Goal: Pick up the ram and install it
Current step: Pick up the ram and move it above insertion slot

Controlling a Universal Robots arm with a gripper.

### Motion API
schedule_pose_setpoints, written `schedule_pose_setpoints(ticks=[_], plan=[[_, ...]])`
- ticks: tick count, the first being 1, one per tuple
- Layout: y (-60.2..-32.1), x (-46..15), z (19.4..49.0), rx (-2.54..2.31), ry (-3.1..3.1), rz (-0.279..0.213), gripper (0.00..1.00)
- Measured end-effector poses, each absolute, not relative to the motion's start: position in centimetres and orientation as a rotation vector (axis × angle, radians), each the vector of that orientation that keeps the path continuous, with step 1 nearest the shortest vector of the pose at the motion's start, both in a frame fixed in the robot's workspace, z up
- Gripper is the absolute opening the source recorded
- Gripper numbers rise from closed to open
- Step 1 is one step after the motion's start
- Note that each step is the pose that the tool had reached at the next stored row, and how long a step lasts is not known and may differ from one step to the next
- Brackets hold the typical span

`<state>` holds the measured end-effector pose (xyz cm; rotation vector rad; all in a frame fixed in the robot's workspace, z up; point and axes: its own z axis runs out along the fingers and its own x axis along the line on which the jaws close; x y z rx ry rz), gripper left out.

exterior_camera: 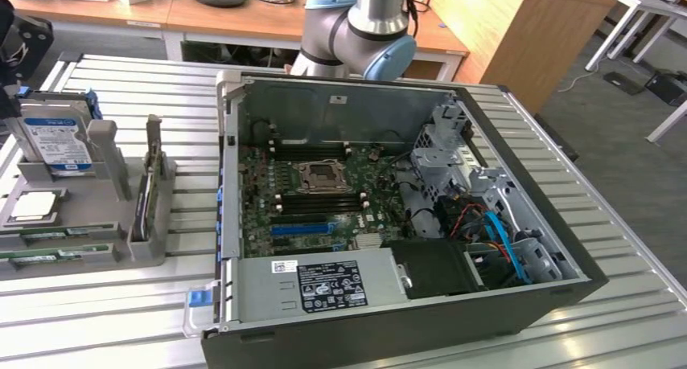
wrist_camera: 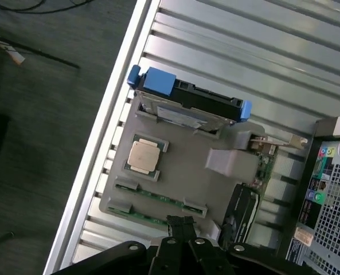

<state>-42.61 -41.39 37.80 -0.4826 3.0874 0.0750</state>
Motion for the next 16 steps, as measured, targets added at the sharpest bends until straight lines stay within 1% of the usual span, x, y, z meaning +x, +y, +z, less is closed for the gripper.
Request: schedule_pose_setpoints(ticks=[16], plan=[[-41.39, -42.61, 37.66, -0.836, 3.017, 0.077, 0.11]])
